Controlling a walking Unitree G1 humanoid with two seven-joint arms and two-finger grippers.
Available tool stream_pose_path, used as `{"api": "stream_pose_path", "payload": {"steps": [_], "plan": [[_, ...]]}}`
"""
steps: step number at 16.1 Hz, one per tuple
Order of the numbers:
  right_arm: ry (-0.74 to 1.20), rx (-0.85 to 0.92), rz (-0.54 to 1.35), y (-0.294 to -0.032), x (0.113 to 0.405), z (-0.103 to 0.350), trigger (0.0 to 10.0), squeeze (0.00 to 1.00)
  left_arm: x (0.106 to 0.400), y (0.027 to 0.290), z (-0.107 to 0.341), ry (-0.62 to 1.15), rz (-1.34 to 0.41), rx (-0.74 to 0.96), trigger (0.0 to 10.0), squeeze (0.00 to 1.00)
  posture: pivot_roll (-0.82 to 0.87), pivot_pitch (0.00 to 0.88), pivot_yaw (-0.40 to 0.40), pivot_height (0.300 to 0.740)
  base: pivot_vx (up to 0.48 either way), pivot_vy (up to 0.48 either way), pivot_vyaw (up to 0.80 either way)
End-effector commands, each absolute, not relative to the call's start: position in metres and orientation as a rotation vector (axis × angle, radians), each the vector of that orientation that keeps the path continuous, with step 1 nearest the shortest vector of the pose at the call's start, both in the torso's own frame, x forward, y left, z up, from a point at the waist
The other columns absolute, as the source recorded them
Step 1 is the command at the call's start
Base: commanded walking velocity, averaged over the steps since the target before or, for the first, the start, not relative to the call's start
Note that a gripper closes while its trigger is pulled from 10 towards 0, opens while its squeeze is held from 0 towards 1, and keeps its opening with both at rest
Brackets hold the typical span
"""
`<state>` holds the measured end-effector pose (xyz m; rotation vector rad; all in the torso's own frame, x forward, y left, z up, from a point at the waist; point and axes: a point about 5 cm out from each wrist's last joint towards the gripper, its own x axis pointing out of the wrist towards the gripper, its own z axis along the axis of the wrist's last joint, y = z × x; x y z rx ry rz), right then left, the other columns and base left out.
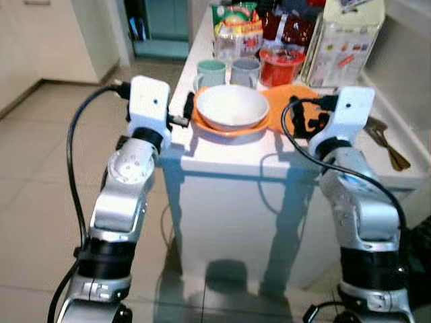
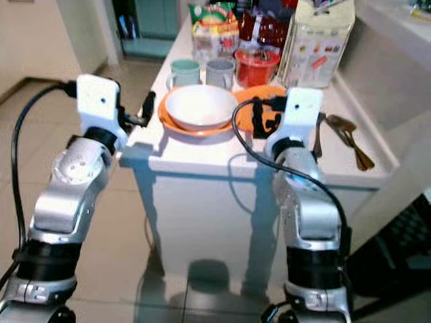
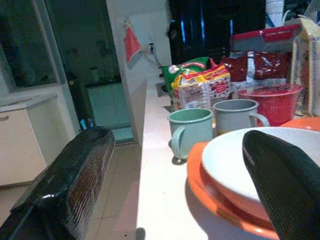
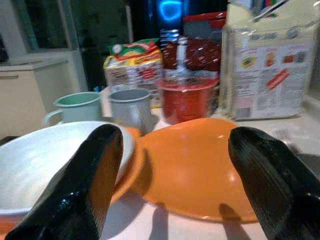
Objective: Setting the table
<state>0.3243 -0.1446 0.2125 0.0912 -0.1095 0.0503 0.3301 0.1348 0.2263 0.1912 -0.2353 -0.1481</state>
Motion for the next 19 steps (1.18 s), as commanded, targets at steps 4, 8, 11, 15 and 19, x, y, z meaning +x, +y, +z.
{"api": "stream_pose_path", "payload": {"steps": [4,8,11,15,19], "plan": [[-0.136,0.126,0.059,-0.146,0.324,0.22,10.0,0.0,0.328,0.138,0.232,-0.264,-0.152,0.206,10.0,1.0,0.03,0.0,-0.03,0.74,0.0,0.0,0.0],[-0.104,0.114,0.105,-0.152,0.333,0.229,10.0,1.0,0.325,0.131,0.231,-0.27,-0.234,0.217,10.0,0.79,0.01,0.0,-0.027,0.74,0.0,0.0,0.0],[-0.071,0.097,0.167,-0.147,0.344,0.233,10.0,1.0,0.322,0.123,0.229,-0.268,-0.289,0.229,10.0,0.78,0.02,0.0,-0.04,0.74,0.0,0.0,0.0],[-0.053,0.09,0.209,-0.14,0.349,0.234,10.0,1.0,0.32,0.124,0.226,-0.261,-0.277,0.229,10.0,0.78,0.03,0.0,-0.056,0.74,0.0,0.0,0.0],[-0.047,0.083,0.217,-0.138,0.349,0.234,10.0,1.0,0.32,0.123,0.225,-0.259,-0.276,0.229,10.0,0.78,0.03,0.0,-0.055,0.74,0.0,0.0,0.0]]}}
